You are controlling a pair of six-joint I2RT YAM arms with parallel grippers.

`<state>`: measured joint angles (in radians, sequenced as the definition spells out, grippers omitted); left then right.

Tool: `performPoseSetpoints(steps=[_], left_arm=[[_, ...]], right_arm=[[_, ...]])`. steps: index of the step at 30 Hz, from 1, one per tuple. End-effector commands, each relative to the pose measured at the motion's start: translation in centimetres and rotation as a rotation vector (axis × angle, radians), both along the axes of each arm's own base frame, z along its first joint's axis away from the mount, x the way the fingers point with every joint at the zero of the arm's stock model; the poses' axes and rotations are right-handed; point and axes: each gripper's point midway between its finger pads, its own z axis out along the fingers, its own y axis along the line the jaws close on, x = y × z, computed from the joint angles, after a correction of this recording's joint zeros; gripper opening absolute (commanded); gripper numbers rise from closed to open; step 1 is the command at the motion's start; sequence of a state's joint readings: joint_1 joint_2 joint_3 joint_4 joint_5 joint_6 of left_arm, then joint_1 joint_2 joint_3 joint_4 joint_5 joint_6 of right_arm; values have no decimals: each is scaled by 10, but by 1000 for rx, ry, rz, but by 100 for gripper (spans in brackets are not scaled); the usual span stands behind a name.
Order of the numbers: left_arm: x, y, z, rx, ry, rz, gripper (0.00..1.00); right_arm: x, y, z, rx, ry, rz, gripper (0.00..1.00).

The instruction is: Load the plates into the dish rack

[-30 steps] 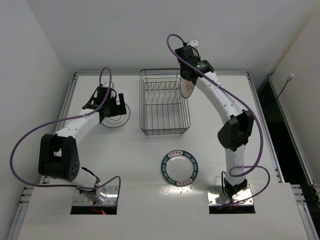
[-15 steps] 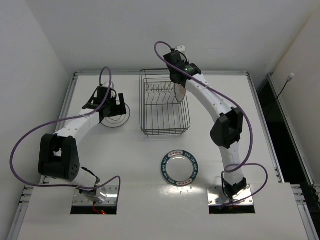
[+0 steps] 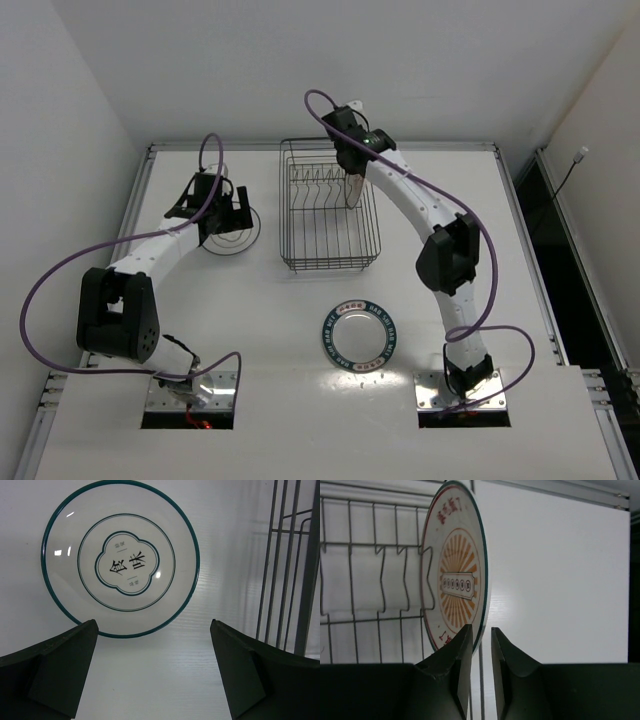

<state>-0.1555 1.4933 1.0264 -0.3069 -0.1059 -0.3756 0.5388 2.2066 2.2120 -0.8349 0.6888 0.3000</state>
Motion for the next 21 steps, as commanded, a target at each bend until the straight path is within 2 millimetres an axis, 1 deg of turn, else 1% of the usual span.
performPoseSetpoints(steps=[1,2,4,6,7,9,10,11,12,13,14,15,16,17,18,19,20,21], left_arm=[[13,3,17,2,-48,24,94],[13,3,17,2,-48,24,94],[11,4,15,3,-39,24,94],[11,6,15,10,-40,32,94],[11,6,15,10,-40,32,94],[11,7,15,18,-41,40,94],[11,7,15,18,-41,40,94],[11,7,15,18,-41,40,94],[12,9,16,24,-42,46,94],[12,9,16,24,-42,46,94],[12,11,16,31,-44,54,95],[12,11,19,30,-53,54,95],[12,11,19,30,-53,54,97],[12,11,19,30,-53,54,98],[12,11,19,30,-53,54,98],[12,11,19,30,-53,54,100],[11,9,19,20,-51,44,100],[11,10,22,9,-59,44,100]], right_arm=[[-22,13,8,97,62,62,19],[-24,14,5,100,78,70,19],[-31,15,12,125,85,76,19],[-40,9,18,116,101,75,19],[-49,4,35,129,90,69,20],[-61,-6,55,132,64,62,20],[-73,-13,49,117,91,60,22],[-95,-18,60,159,88,92,26],[-107,-20,65,182,86,110,30],[-122,-23,66,213,90,117,36],[-134,-17,66,319,93,139,46],[-155,-32,92,409,32,152,51],[-177,-41,54,423,114,145,56],[-188,-35,50,516,119,182,60],[-209,-47,11,531,206,152,64],[-225,-52,9,566,206,169,64],[-241,-47,-8,617,273,183,64],[-262,-56,-47,629,379,135,64]])
